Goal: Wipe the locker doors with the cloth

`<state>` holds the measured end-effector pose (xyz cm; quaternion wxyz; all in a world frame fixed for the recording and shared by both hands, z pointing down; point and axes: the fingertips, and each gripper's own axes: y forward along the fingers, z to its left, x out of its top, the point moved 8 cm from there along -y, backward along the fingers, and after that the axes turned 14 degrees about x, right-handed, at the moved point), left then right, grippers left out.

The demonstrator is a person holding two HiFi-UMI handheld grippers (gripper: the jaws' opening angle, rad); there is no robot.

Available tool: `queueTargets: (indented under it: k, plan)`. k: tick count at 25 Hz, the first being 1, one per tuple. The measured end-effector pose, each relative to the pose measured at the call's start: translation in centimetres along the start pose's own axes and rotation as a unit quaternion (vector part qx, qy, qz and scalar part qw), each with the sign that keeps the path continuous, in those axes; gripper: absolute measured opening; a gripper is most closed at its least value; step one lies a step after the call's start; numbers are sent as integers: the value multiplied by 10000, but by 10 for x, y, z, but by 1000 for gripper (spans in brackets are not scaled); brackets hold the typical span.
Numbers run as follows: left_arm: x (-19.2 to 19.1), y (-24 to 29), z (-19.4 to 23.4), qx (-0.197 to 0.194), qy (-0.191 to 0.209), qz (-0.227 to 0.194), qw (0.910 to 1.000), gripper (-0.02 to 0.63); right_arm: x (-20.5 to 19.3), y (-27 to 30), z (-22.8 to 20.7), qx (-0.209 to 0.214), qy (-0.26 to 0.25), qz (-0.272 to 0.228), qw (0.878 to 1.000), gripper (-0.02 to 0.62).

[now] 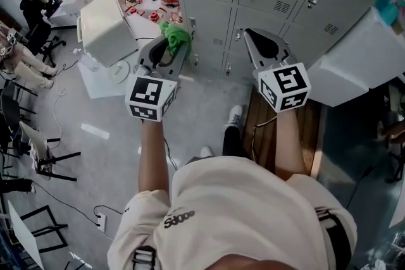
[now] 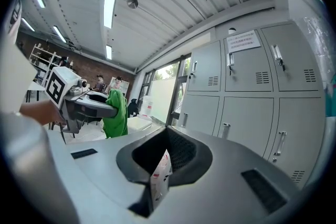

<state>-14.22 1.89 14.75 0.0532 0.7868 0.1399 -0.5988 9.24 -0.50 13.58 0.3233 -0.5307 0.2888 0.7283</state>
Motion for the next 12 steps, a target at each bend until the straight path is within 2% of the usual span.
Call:
queueTargets:
  k: [12]
  plan:
    - [-7, 8, 1, -52, 43, -4, 10000, 114, -13, 8, -7, 5, 124, 73, 9999, 6]
